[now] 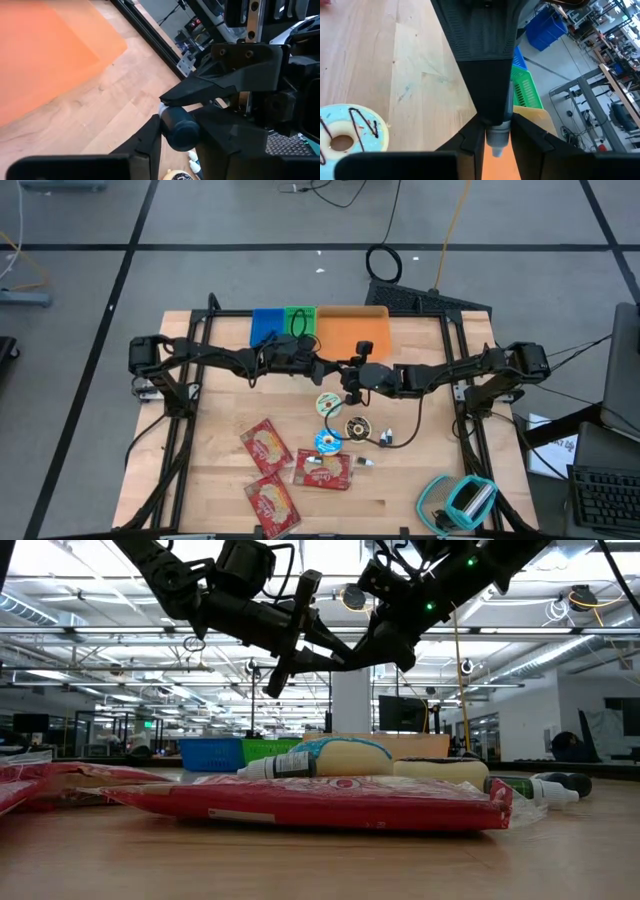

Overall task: Pick & Place Food Item
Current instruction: Put the dark blue food coloring bottle into the blue bin

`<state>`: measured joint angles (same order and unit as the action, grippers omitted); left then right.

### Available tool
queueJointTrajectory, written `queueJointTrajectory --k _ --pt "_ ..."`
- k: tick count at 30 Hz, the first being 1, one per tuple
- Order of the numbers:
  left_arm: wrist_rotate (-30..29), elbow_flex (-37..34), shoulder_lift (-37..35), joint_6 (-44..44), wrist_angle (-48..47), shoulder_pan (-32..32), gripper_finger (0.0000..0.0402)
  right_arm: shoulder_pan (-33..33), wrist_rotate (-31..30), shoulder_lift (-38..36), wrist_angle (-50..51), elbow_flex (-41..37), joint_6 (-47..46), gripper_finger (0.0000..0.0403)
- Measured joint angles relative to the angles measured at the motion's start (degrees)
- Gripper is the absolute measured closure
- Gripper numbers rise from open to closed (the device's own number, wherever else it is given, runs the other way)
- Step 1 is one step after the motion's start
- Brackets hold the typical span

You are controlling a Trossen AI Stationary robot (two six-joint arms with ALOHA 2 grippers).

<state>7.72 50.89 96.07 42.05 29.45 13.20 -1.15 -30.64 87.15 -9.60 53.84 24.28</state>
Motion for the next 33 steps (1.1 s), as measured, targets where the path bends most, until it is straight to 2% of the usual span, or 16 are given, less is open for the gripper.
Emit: queueJointTrajectory --k 4,10,18,23,26,33 --pt "0.05 0.0 0.04 -1.31 0.13 0.14 0.0297 -0.07 0.17 0.0 0.04 0.0 -0.01 0.0333" --pt "0.06 -0.02 0.07 -3.76 0.16 0.33 0.0325 -0.35 0.18 0.0 0.23 0.0 -0.91 0.0315" --pt "0.78 -0.02 -3.08 -11.27 -1.0 2.67 0.0337 -0.76 -1.71 -1.77 1.65 0.26 -11.27 0.0257" --pt "-2.32 -0.98 -7.76 -15.25 -2.28 5.52 0.0338 -1.8 -0.53 -6.57 7.53 -0.04 -16.58 0.0221" --pt "-2.18 -3.0 -10.84 -17.38 -5.33 6.61 0.0338 -2.34 -1.33 -10.34 8.69 -0.28 -17.85 0.0207" --pt "-11.05 -13.54 -19.97 -19.52 -5.59 9.63 0.0339 -2.93 -1.87 -18.0 6.83 -6.57 -19.19 0.0201"
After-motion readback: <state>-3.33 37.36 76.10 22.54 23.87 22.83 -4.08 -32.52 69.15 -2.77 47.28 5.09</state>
